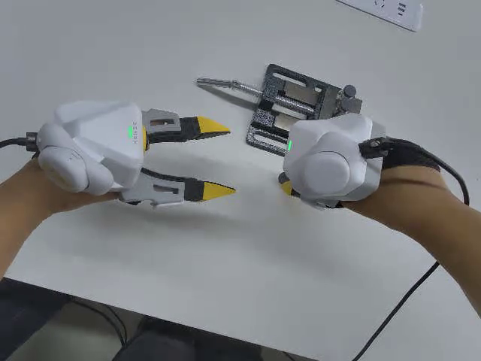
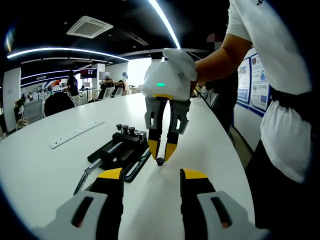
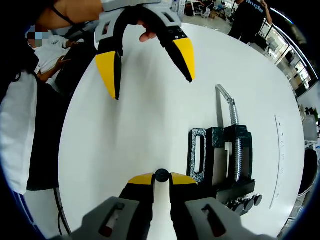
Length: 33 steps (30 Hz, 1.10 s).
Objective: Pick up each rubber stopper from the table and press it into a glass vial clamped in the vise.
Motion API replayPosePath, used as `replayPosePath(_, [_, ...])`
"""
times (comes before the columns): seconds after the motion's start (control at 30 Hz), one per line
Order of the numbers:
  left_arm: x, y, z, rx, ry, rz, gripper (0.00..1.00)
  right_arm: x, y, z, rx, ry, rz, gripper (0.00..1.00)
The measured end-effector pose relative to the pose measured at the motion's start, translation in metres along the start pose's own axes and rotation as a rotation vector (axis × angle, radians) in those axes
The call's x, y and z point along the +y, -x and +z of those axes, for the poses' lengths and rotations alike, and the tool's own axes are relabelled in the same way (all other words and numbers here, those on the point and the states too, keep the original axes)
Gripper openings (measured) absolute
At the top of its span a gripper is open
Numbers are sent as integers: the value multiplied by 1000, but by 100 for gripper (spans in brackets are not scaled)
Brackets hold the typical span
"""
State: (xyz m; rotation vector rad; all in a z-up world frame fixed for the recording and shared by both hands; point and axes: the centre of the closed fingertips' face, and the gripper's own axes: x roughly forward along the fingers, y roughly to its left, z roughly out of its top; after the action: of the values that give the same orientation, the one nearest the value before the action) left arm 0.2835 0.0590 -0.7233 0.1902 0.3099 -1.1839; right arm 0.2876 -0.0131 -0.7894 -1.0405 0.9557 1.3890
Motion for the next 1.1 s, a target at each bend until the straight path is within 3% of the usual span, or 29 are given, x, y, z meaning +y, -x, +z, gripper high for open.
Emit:
replayPosePath(0.67, [6,-13,11,3,-27,-34,43,-8,28,-14,-20,-60,-21,11])
replayPosePath(1.1, [12,-19,20,5,-54,-56,43,-28,50,-23,-41,-116,-47,11])
